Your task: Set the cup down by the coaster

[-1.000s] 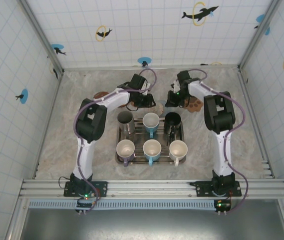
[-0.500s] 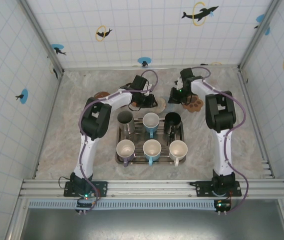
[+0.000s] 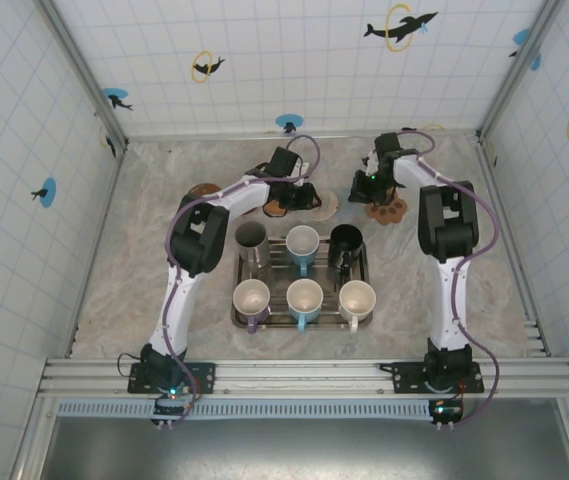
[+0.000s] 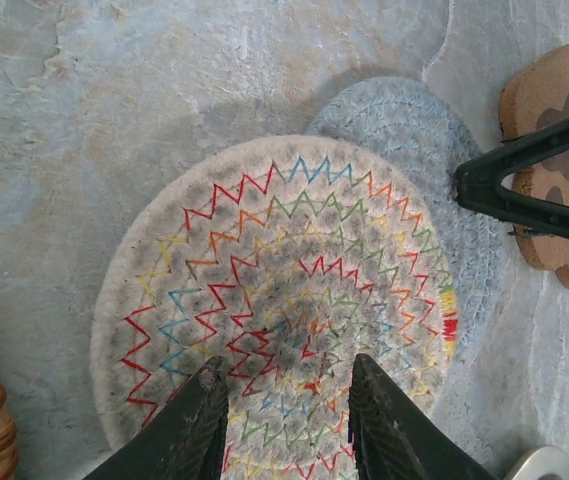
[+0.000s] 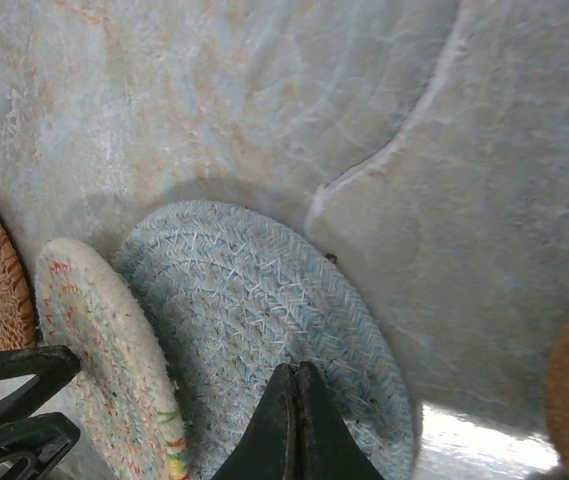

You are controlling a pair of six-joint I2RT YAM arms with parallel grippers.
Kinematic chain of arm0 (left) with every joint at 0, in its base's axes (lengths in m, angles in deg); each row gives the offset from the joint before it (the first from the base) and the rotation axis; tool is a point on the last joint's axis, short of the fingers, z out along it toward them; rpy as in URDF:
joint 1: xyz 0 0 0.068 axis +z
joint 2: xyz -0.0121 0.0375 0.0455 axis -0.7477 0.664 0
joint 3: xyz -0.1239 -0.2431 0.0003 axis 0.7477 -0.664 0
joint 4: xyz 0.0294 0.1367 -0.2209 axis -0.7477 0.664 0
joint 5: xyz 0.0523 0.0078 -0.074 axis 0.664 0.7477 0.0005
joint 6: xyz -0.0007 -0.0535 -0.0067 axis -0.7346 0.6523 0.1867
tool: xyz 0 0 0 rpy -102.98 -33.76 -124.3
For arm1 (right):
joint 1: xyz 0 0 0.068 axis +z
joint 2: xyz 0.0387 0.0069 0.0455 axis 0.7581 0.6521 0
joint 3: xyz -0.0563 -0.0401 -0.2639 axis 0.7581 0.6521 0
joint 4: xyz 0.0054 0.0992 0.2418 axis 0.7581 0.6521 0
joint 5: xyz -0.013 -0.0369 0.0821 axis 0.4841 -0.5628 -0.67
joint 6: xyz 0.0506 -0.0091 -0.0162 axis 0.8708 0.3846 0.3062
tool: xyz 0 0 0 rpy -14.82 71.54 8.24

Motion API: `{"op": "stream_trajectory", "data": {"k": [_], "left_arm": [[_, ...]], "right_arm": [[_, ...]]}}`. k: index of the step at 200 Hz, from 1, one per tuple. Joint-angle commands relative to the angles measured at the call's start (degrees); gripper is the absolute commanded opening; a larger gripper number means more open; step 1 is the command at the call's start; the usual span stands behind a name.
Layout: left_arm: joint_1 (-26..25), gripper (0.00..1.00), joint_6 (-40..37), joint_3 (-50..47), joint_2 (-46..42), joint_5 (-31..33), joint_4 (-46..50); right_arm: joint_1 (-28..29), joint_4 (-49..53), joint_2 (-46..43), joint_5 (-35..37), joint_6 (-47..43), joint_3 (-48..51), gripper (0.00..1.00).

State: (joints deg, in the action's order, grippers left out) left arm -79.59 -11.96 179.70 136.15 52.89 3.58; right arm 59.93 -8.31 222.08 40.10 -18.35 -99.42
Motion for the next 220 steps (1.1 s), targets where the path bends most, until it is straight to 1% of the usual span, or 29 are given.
{"op": "stream_trajectory", "data": {"k": [1,96,152,220], "left_arm": [[0.18,0.36,0.25,0.70,2.45,2.12,1.94],[1.67,0.36,0.61,1.62,2.62,3.15,1.14],[2.02,0.36,0.29,4.28,3.89,3.28,2.18],[2.24,0.37,-0.77,4.61,3.90,4.41,3.38]], "right_arm": [[-0.81,2.47,2.16,2.51,-0.79,-1.39,0.00],[-2.71,2.60,1.60,3.13,-1.09,-1.39,0.00],[-3.28,2.95,1.81,3.13,-1.28,-1.76,0.00],[-4.00,3.28,1.71,3.22,-1.43,-1.83,0.00]]}}
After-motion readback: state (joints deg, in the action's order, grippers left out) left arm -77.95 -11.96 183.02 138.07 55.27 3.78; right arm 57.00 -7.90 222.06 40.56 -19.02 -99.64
